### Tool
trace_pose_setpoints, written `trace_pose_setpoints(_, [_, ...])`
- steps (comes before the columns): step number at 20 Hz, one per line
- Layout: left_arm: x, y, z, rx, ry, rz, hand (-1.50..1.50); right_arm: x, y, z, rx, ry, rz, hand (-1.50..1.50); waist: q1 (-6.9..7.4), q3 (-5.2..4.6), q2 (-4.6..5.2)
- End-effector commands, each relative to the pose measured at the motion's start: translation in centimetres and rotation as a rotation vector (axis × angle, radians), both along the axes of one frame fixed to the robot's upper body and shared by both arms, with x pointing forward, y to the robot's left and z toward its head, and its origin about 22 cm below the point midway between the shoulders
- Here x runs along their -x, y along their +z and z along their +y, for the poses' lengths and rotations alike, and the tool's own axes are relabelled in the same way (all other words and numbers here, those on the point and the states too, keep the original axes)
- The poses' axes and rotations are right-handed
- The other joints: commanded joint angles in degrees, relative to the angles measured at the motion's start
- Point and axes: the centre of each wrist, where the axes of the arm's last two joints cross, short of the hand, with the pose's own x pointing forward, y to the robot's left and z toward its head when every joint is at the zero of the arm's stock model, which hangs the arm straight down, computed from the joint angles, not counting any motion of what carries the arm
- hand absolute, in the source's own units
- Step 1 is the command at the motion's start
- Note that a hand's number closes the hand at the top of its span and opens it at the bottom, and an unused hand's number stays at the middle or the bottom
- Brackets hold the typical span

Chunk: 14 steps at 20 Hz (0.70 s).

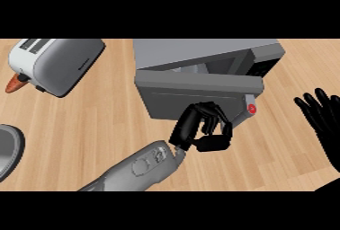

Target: Pick up the milk, place it into the microwave and close the microwave

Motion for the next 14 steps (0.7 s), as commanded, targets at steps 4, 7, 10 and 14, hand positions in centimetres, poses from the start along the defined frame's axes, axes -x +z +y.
trace_pose_setpoints(4, [-3.6,2.6,-0.1,0.052,0.120,0.019,1.50,-0.2,1.5,0.1,-0.033,0.054,-0.019,-1.50,-2.65,0.01,0.95])
trace_pose_setpoints(7, [-4.5,3.7,0.4,0.169,0.178,0.008,1.50,0.0,1.8,0.1,-0.023,0.073,-0.004,-1.50,-3.41,-0.26,1.37])
trace_pose_setpoints(10, [-5.3,4.1,0.6,0.196,0.190,0.003,1.50,-0.6,2.3,0.2,-0.027,0.079,-0.013,-1.50,-3.65,-0.16,2.21])
trace_pose_setpoints(14, [-5.4,3.9,0.7,0.225,0.201,0.007,1.50,-0.4,3.0,-0.2,-0.030,0.083,-0.022,-1.50,-5.31,-0.10,1.96])
